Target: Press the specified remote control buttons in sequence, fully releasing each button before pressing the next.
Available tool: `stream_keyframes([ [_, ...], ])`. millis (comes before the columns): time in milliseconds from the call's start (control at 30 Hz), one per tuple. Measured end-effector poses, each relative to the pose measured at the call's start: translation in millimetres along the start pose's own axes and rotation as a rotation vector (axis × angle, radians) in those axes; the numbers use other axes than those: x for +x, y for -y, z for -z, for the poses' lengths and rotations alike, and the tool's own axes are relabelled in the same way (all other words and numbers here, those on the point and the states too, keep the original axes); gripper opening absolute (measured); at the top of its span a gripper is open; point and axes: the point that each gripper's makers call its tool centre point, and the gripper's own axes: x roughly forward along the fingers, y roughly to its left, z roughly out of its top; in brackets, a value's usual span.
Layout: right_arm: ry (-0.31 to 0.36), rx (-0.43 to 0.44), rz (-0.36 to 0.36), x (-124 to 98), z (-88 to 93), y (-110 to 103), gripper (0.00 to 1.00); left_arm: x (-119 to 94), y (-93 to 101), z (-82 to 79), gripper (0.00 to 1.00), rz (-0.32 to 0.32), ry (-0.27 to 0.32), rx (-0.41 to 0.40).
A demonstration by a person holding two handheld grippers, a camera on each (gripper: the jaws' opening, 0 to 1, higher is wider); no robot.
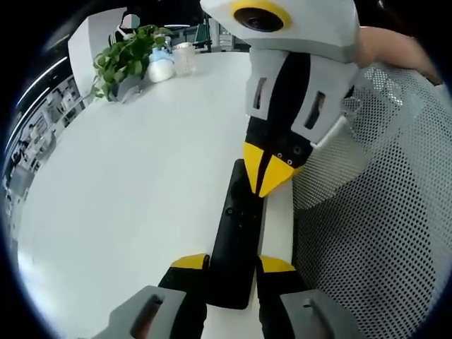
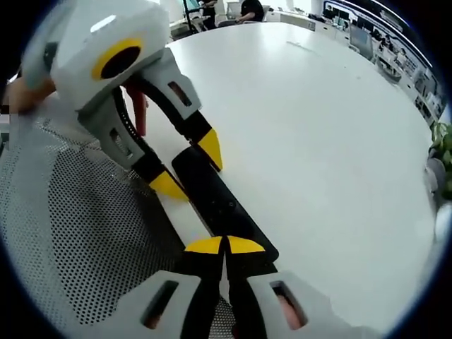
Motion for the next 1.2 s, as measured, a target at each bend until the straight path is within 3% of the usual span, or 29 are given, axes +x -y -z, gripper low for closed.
stream_keyframes([
  [167,0.06,-0.057,0.046,-4,-13.9,4,0.0,0,-0.1,0.7,0.26,-0.003,0.018,-0.003],
  [400,0.028,-0.105,0.105,-4,-9.7,13,0.0,0,1.6,-0.3,0.25,0.004,0.013,0.027],
  [500,0.049,-0.086,0.065,-5,-10.0,7,0.01,0,1.7,-0.5,0.25,0.004,0.008,0.031],
  [767,0.046,-0.06,0.065,-2,-5.8,7,0.04,0,3.5,-1.1,0.25,-0.005,0.046,0.079],
  [933,0.063,-0.058,0.075,-1,-9.4,8,0.05,-1,2.6,-1.4,0.25,-0.01,0.084,0.066],
  [1200,0.061,-0.057,0.075,0,-7.3,13,0.01,1,2.3,-3.4,0.25,-0.006,0.072,0.053],
])
